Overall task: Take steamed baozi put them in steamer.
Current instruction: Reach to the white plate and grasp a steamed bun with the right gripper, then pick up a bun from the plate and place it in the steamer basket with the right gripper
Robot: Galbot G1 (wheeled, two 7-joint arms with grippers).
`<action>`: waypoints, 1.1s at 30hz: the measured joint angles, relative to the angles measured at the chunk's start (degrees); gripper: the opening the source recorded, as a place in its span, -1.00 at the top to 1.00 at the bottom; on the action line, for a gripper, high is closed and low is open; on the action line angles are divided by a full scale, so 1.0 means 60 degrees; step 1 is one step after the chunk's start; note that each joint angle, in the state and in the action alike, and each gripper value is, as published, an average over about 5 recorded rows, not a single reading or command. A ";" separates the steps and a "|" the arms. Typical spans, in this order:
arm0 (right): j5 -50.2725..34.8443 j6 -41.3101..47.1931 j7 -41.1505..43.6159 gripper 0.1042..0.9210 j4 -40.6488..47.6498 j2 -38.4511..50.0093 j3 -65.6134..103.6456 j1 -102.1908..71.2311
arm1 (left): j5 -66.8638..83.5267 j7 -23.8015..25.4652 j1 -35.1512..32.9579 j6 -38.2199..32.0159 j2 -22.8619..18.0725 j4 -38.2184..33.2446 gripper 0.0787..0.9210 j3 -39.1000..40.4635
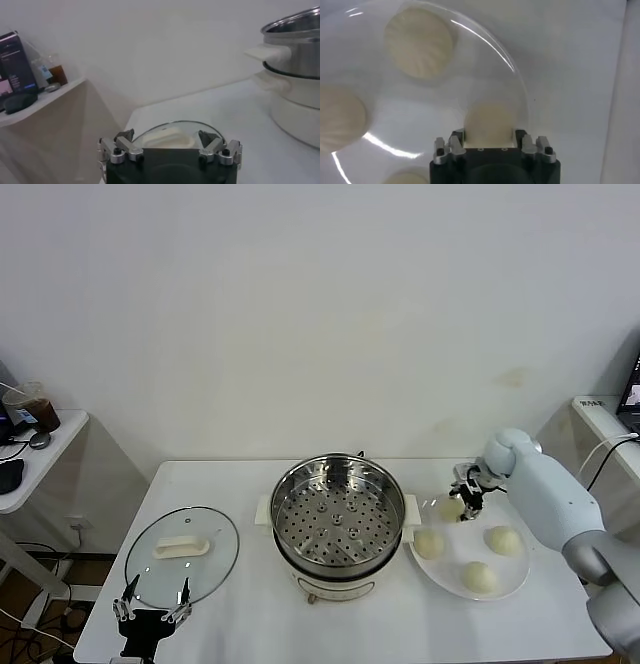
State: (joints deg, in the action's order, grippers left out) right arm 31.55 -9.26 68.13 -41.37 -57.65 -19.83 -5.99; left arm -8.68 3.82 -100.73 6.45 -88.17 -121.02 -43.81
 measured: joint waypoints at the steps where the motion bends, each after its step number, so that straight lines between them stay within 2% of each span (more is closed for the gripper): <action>1: -0.0020 -0.0002 0.0006 -0.11 -0.0007 0.0016 0.0000 0.0021 | 0.0000 0.0000 0.0003 0.0004 -0.0001 -0.0001 -0.77 0.0003; 7: -0.0244 0.0038 0.0133 0.04 -0.0169 0.0169 -0.0083 0.0182 | -0.0015 -0.0012 0.0013 0.0020 -0.0014 -0.0016 -0.77 0.0032; 16: -0.1356 0.0160 0.0570 0.05 -0.0906 0.0405 -0.0637 0.1130 | -0.0193 -0.0094 0.0119 0.0048 -0.0140 -0.0048 -0.77 0.0125; 24: -0.2846 0.0125 0.1033 0.05 -0.1442 -0.0034 -0.1470 0.2743 | -0.0449 -0.0242 0.0113 0.0075 -0.0278 -0.0163 -0.77 0.0093; 33: -0.4554 -0.1208 0.1371 0.05 -0.1653 -0.0962 -0.2737 0.4436 | -0.0479 -0.0304 0.0100 0.0113 -0.0264 -0.0373 -0.77 0.0048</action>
State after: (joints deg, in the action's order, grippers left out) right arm 4.23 -16.51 76.36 -51.29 -63.43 -36.25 20.63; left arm -11.55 2.00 -100.13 7.12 -89.75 -123.26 -43.52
